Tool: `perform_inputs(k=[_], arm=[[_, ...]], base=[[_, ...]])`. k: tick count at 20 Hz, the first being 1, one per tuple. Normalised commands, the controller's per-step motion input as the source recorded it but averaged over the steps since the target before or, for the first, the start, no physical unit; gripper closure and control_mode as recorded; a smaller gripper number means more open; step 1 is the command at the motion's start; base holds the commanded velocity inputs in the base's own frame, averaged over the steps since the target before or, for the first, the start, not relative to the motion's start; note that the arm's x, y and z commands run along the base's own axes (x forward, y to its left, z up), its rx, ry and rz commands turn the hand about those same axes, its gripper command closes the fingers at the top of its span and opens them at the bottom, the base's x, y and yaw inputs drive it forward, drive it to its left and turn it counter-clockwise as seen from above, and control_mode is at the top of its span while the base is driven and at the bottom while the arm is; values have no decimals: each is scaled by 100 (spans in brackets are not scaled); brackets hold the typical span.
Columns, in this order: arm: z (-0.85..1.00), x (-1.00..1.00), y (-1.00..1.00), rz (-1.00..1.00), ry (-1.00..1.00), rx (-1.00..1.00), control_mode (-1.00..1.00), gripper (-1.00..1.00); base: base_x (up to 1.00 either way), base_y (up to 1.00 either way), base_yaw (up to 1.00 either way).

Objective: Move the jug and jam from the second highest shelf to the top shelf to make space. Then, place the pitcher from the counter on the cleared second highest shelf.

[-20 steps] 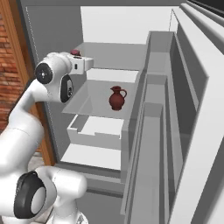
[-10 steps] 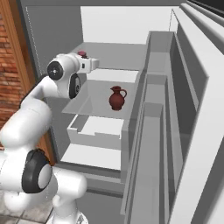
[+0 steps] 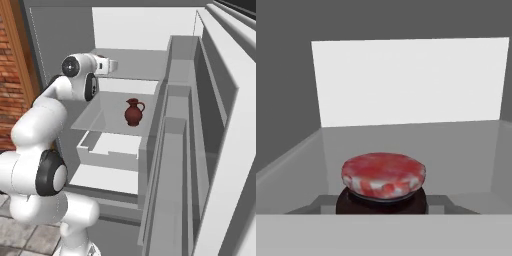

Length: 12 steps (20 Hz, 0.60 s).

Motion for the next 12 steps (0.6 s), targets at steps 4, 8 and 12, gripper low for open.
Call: perform_inputs(k=[4, 8, 12], arm=[[-16, 43, 0, 0, -1, -4, -100, 100], [-18, 43, 0, 0, -2, -1, -100, 100], [-15, 48, 0, 2, 0, 0, -100, 100]], base=[[0, 0, 0], [0, 0, 0], [0, 0, 0]])
